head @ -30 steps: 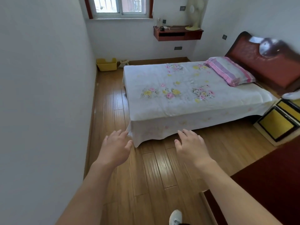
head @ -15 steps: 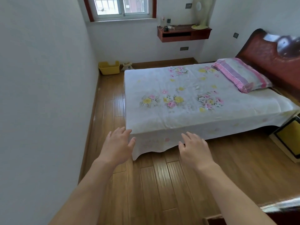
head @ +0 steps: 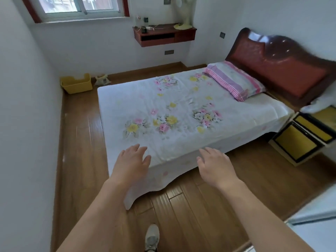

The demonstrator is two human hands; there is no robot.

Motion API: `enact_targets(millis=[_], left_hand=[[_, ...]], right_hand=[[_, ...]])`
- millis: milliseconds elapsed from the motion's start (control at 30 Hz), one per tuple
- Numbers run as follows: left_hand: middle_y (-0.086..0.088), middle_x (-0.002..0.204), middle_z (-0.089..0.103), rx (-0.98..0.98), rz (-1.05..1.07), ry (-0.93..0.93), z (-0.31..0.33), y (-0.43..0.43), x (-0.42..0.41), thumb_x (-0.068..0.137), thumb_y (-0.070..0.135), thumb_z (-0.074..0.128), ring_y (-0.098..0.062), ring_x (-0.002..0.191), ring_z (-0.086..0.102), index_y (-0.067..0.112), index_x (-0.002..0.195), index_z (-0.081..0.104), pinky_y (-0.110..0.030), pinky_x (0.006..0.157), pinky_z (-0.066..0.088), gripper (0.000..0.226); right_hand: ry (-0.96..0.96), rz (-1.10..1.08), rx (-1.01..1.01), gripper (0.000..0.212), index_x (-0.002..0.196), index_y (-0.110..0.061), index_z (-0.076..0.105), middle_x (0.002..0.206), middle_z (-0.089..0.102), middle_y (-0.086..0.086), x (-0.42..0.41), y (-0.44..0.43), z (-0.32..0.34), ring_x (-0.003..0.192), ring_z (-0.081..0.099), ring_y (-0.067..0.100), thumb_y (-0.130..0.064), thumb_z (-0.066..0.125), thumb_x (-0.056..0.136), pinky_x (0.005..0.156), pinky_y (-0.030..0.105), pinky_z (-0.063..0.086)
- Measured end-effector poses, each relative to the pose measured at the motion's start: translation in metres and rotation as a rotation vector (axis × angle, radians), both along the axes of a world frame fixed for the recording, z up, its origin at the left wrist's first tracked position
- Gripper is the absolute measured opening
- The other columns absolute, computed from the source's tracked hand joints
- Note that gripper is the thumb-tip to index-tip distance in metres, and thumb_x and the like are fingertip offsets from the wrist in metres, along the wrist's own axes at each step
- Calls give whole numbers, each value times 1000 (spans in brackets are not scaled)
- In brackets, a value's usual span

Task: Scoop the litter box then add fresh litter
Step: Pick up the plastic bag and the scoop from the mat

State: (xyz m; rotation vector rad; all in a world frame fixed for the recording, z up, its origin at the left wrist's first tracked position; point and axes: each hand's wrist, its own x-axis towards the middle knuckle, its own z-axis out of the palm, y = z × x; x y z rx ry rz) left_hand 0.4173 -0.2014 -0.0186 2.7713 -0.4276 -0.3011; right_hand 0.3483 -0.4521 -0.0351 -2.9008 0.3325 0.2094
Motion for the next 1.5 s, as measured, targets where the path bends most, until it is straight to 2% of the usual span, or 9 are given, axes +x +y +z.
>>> enact_targets(millis=[233,400,533,733,1133,1300,1500], left_hand=[[1,159,31,67,-297,5,-10,-72,130,104,44,30,-23,145,30,26,151,34,-40,118,22,50],[1,157,34,100,-472,-23,-2,-139,184,104,44,28,-25,143,31,25,150,35,-40,118,22,50],[1,153,38,118,-566,-52,-3,-199,211,104,44,28,-25,141,34,23,149,35,-41,116,25,50],[2,156,35,152,-689,-89,-8,-308,241,104,43,28,-20,145,29,22,151,32,-36,118,21,51],[2,146,46,132,-816,-129,1,-522,313,102,41,30,-20,137,39,20,143,41,-36,115,28,47],[-1,156,36,109,-909,-110,-8,-623,355,104,42,27,-21,144,31,20,149,34,-38,120,22,51],[0,158,33,93,-1073,-99,-19,-748,389,104,44,26,-20,147,28,22,151,31,-39,121,19,52]], right_hand=[[-11,-249,-7,44,136,-17,51,139,53,1,65,-40,6,131,45,20,-37,28,104,110,38,37],[-25,-386,-35,46,133,-16,54,133,57,2,86,-79,10,125,49,21,-37,25,103,107,40,39],[-16,-446,-42,46,137,-16,50,135,56,2,104,-120,7,127,48,21,-36,26,104,109,39,37],[-18,-506,-45,45,135,-15,50,135,56,2,129,-210,-4,126,49,20,-38,27,104,108,38,38],[-11,-605,-66,44,140,-16,46,140,53,1,182,-404,15,130,47,19,-36,29,105,111,36,37],[16,-707,-83,51,150,-17,36,151,44,1,212,-483,7,140,38,19,-39,27,105,119,38,29],[42,-891,-88,50,150,-20,36,153,41,0,232,-569,2,142,37,19,-41,28,105,119,37,29]])
